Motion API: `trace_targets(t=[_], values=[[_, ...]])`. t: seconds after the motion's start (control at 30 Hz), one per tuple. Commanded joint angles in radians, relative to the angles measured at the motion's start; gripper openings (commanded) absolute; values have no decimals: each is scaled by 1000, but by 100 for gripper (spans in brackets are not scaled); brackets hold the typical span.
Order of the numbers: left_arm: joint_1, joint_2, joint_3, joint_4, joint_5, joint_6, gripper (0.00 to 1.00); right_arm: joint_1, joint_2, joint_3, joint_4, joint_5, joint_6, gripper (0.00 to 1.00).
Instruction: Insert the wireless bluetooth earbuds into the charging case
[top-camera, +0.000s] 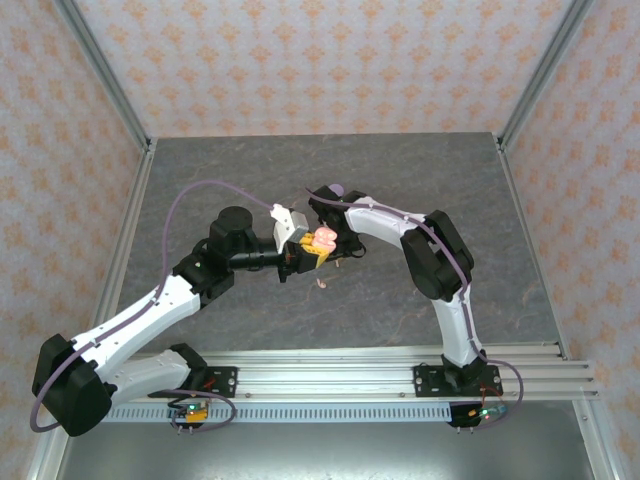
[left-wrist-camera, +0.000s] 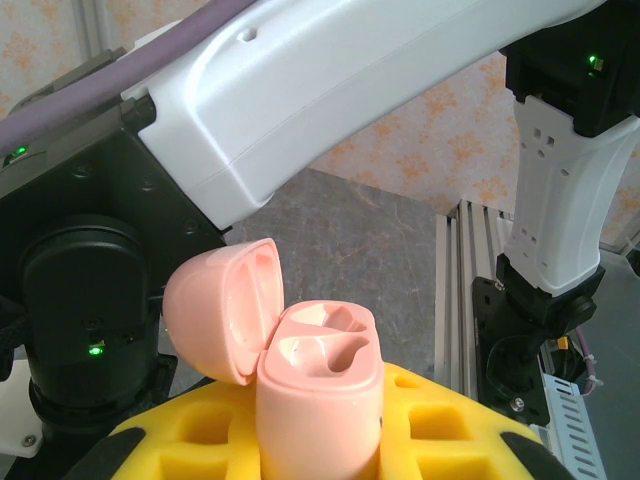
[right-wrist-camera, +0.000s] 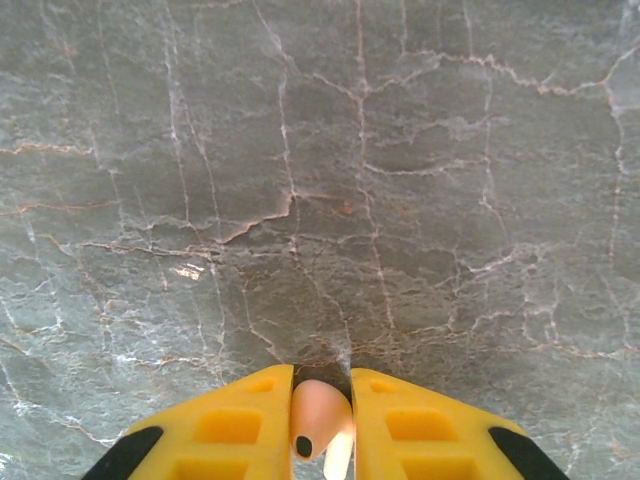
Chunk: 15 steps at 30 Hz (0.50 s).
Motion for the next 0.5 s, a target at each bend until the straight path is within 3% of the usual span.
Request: trace_targets(t=[0.0, 0.47], values=[[2, 4, 18, -15, 25, 12, 15, -13, 0, -23, 24, 32, 26, 18], [1, 15, 15, -15, 5, 11, 15, -142, -176, -205, 176, -109, 63, 18]])
